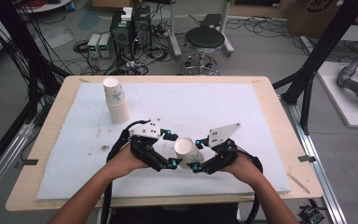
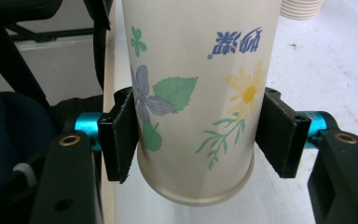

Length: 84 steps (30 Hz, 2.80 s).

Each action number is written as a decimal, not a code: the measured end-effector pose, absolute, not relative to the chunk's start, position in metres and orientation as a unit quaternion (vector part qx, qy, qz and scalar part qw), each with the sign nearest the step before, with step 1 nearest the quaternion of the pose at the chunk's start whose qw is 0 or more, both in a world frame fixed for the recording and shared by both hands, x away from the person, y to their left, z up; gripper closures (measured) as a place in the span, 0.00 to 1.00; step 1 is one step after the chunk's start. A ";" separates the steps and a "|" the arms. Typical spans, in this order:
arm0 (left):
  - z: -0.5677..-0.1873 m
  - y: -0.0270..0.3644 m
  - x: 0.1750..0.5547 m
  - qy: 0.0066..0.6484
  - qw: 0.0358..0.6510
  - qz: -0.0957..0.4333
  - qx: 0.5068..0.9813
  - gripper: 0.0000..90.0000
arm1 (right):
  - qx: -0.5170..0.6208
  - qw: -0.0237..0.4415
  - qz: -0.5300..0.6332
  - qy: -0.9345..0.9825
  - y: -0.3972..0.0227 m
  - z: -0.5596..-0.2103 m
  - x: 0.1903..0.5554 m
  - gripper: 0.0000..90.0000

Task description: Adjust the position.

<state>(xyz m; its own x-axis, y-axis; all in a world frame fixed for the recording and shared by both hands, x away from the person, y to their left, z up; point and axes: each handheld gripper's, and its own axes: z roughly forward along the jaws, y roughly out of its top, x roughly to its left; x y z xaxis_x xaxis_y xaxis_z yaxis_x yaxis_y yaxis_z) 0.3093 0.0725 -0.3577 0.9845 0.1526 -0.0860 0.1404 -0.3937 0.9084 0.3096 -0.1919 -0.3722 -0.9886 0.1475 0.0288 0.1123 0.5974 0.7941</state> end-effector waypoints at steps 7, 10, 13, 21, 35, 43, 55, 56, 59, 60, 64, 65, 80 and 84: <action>-0.356 0.071 0.311 0.078 0.520 0.003 0.851 0.19 | 0.055 0.019 0.404 0.913 -0.185 -0.367 0.312 0.41; -0.355 0.070 0.312 0.077 0.511 0.002 0.856 0.19 | 0.046 0.023 0.388 0.920 -0.181 -0.364 0.312 0.41; -0.353 0.069 0.313 0.075 0.502 0.002 0.862 0.20 | 0.043 0.023 0.381 0.923 -0.179 -0.362 0.313 0.41; -0.351 0.064 0.314 0.065 0.478 -0.001 0.876 0.20 | 0.029 0.030 0.340 0.940 -0.169 -0.362 0.312 0.41; -0.354 0.056 0.317 0.066 0.455 -0.012 0.888 0.25 | 0.022 0.026 0.306 0.951 -0.162 -0.362 0.312 0.41; -0.356 0.054 0.317 0.056 0.445 -0.022 0.893 0.33 | 0.014 0.023 0.285 0.958 -0.158 -0.362 0.311 0.40; -0.358 0.059 0.316 0.037 0.467 -0.017 0.883 0.41 | 0.029 0.038 0.313 0.949 -0.161 -0.358 0.308 0.22; -0.358 0.061 0.316 0.040 0.471 -0.013 0.881 0.41 | 0.029 0.038 0.313 0.949 -0.161 -0.358 0.308 0.22; -0.359 0.068 0.316 0.054 0.497 -0.015 0.866 0.41 | 0.044 0.034 0.352 0.934 -0.168 -0.355 0.309 0.22; -0.360 0.072 0.316 0.060 0.506 -0.013 0.860 0.41 | 0.050 0.031 0.365 0.929 -0.170 -0.354 0.309 0.22; -0.365 0.081 0.315 0.077 0.534 -0.012 0.842 0.41 | 0.061 0.034 0.400 0.914 -0.179 -0.352 0.308 0.22; -0.367 0.084 0.315 0.082 0.544 -0.012 0.835 0.41 | 0.069 0.035 0.430 0.899 -0.183 -0.352 0.307 0.22; -0.393 0.109 0.309 0.111 0.616 0.010 0.780 0.41 | 0.125 0.069 0.540 0.829 -0.209 -0.369 0.299 0.22; -0.395 0.113 0.308 0.111 0.629 0.020 0.769 0.41 | 0.131 0.075 0.551 0.821 -0.212 -0.375 0.296 0.22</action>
<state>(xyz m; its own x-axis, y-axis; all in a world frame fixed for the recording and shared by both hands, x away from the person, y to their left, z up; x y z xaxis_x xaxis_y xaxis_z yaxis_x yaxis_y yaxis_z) 0.3075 0.1129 -0.3948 0.9744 0.1960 -0.1099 0.1464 -0.1831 0.9721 0.2959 -0.2123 -0.3746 -0.9543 0.2981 0.0216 0.1329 0.3584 0.9240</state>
